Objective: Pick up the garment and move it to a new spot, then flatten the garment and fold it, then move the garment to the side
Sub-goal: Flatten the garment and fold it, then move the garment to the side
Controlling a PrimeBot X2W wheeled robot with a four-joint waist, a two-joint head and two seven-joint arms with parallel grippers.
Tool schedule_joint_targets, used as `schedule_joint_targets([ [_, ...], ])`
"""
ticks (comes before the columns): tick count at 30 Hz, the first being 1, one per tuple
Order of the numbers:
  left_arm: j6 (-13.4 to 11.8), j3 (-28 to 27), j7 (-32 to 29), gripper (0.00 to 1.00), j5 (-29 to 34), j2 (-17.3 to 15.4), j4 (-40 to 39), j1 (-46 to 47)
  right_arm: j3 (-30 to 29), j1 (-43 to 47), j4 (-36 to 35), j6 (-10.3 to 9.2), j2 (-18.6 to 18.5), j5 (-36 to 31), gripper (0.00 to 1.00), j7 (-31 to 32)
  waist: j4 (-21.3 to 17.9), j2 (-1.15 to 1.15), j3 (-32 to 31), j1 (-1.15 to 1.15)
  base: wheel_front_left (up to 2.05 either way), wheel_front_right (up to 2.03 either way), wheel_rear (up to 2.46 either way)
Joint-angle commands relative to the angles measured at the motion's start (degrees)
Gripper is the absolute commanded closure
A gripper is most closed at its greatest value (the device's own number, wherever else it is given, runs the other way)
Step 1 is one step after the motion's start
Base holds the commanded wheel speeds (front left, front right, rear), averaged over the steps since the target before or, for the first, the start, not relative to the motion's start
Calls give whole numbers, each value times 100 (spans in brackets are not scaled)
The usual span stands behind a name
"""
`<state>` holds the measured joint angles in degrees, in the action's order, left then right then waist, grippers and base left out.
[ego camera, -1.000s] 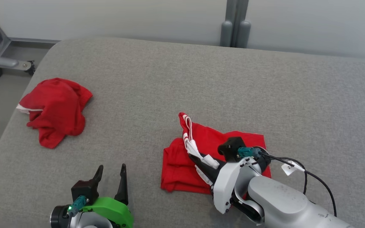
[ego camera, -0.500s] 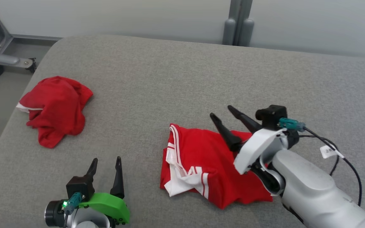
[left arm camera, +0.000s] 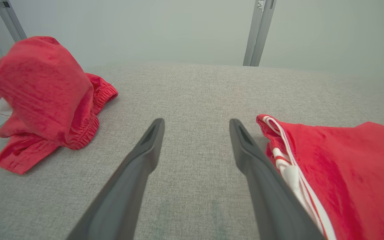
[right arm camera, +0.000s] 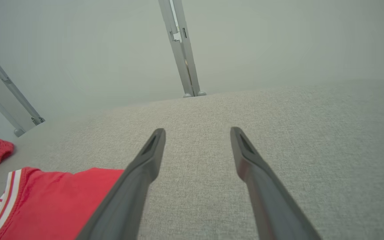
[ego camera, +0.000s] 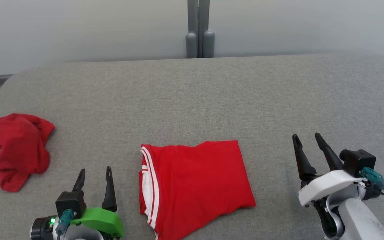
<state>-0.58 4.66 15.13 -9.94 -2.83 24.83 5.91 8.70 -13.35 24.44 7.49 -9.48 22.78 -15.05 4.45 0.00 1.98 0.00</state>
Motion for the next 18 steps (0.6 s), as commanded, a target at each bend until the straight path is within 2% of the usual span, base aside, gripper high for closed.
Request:
schedule_joint_targets([
  [1, -37, -57, -1, 0, 70, -17, -31, -120, -112, 154, -106, -1, 48, -133, 0, -15, -211, 0, -128, 0, 0, 0, 0],
  [7, -48, -214, -1, 0, 148, -17, -147, -332, -555, 621, -553, 0, 301, -477, 0, -15, -349, 0, -245, 0, 0, 0, 0],
  [18, 2, -374, -1, 0, 210, -17, -186, -697, -524, 1062, -653, -1, 409, -779, 0, -15, -384, 0, -483, 0, 0, 0, 0],
])
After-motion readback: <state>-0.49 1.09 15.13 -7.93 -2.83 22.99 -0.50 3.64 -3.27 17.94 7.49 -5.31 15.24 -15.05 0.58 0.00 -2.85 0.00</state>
